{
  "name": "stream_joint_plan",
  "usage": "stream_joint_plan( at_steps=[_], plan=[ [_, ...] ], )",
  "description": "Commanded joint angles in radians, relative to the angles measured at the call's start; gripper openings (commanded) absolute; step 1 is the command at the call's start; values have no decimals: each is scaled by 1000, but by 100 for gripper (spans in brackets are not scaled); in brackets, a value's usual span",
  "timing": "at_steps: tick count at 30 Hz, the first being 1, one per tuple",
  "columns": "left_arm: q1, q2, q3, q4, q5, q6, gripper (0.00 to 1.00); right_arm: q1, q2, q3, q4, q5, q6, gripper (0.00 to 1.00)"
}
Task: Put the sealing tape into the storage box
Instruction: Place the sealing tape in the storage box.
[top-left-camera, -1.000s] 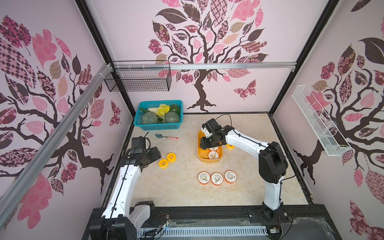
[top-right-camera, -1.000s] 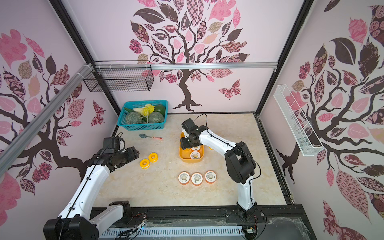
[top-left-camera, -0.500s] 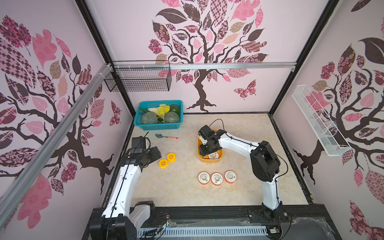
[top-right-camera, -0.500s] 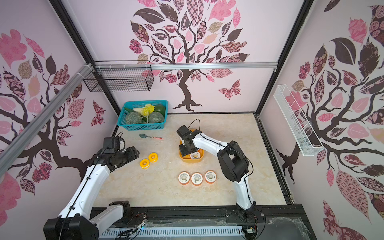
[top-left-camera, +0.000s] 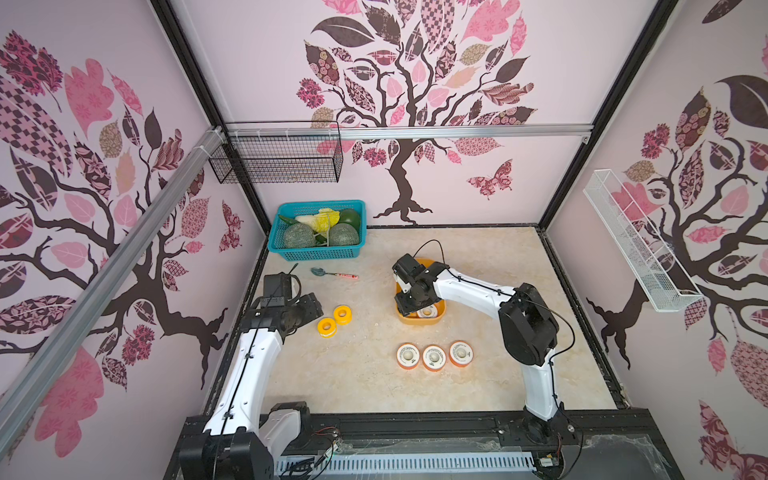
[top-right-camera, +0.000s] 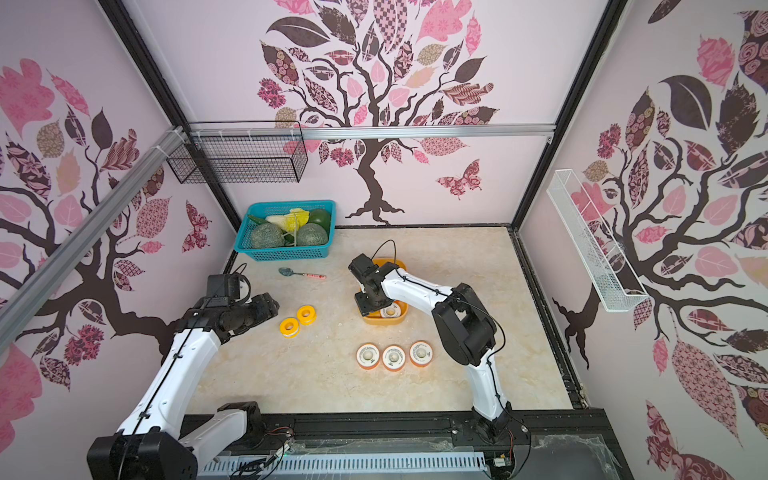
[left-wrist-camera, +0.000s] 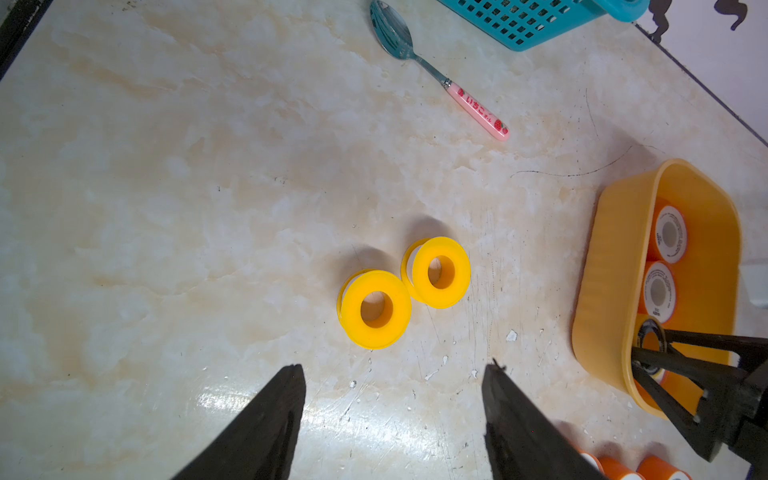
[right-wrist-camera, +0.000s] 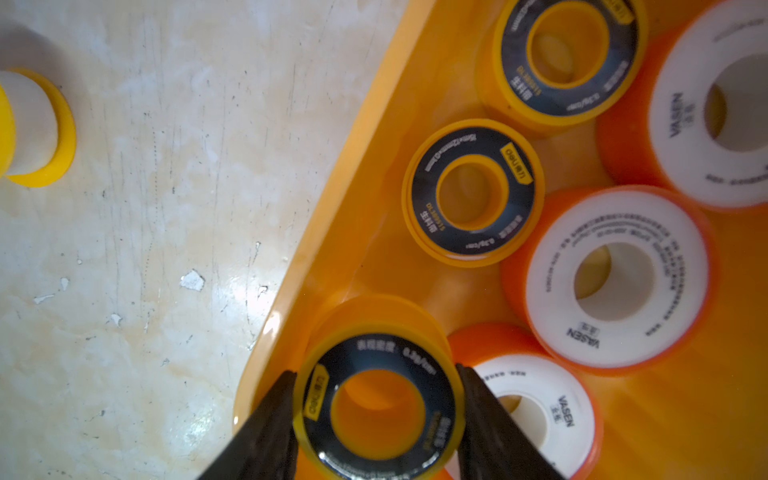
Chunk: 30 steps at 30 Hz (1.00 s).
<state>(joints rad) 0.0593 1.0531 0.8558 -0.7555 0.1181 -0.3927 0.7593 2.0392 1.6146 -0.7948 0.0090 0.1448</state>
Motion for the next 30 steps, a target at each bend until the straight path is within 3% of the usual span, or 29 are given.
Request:
stream_joint_plan(
  at_steps=[1,30],
  plan=[
    [4,2,-11,9,7,9,72,10,27,19,-17,19,-12,52],
    [4,2,-11,8,6,10,72,11,37,34,-35,22,-19,67]
  ],
)
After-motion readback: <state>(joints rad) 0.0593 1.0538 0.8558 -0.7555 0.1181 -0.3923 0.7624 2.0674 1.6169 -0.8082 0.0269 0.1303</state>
